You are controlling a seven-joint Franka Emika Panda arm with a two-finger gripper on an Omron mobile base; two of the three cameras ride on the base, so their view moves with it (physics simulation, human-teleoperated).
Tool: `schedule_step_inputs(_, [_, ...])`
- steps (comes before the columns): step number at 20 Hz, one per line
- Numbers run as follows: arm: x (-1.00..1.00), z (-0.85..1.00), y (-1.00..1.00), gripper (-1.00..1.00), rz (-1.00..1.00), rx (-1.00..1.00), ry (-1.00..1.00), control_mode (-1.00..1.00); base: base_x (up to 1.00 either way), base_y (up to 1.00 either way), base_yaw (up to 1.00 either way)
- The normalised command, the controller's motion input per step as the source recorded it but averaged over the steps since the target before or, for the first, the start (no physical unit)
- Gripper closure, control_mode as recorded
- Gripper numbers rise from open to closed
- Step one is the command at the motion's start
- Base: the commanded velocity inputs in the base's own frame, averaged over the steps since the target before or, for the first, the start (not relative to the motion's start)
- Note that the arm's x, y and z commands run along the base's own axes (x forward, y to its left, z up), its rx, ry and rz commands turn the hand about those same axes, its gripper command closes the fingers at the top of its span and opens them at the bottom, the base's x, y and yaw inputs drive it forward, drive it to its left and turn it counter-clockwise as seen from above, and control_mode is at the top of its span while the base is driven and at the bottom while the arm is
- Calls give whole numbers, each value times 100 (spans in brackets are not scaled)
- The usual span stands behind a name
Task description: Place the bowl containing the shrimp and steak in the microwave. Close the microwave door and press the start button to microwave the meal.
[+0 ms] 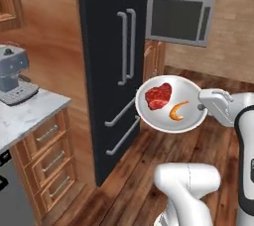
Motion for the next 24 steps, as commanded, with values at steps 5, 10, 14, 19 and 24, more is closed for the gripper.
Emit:
schedule_step_inputs(5, [0, 0, 0, 100, 0, 0, 0, 100, 14, -34, -50])
schedule_step_inputs(10, [0, 0, 0, 100, 0, 0, 0, 100, 56, -33, -46])
schedule_step_inputs(14, [0, 0, 0, 100, 0, 0, 0, 100, 57, -51, -54])
schedule_step_inputs(19, [0, 0, 0, 100, 0, 0, 0, 100, 61, -34, -49])
schedule_step_inputs(24, [0, 0, 0, 100, 0, 0, 0, 100, 81, -7, -33])
